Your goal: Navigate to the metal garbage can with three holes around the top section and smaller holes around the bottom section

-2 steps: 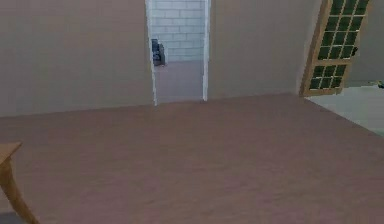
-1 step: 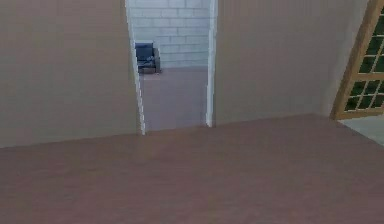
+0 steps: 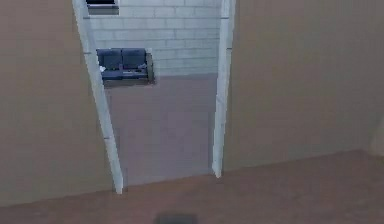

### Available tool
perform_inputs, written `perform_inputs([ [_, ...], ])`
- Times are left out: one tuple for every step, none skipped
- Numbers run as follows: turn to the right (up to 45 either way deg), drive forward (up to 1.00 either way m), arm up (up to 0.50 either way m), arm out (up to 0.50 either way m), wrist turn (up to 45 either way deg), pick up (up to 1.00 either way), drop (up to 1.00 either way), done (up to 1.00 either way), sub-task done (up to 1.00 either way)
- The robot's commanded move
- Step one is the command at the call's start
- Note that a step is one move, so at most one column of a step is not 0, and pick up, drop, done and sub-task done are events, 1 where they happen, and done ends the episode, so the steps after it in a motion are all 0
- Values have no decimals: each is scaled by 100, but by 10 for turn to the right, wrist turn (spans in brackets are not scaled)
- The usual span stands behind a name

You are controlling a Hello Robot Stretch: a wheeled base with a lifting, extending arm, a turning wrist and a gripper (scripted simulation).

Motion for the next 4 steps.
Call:
perform_inputs([
  [0, 100, 0, 0, 0, 0, 0, 0, 0],
  [0, 85, 0, 0, 0, 0, 0, 0, 0],
  [300, 0, 0, 0, 0, 0, 0, 0, 0],
  [0, 100, 0, 0, 0, 0, 0, 0, 0],
])
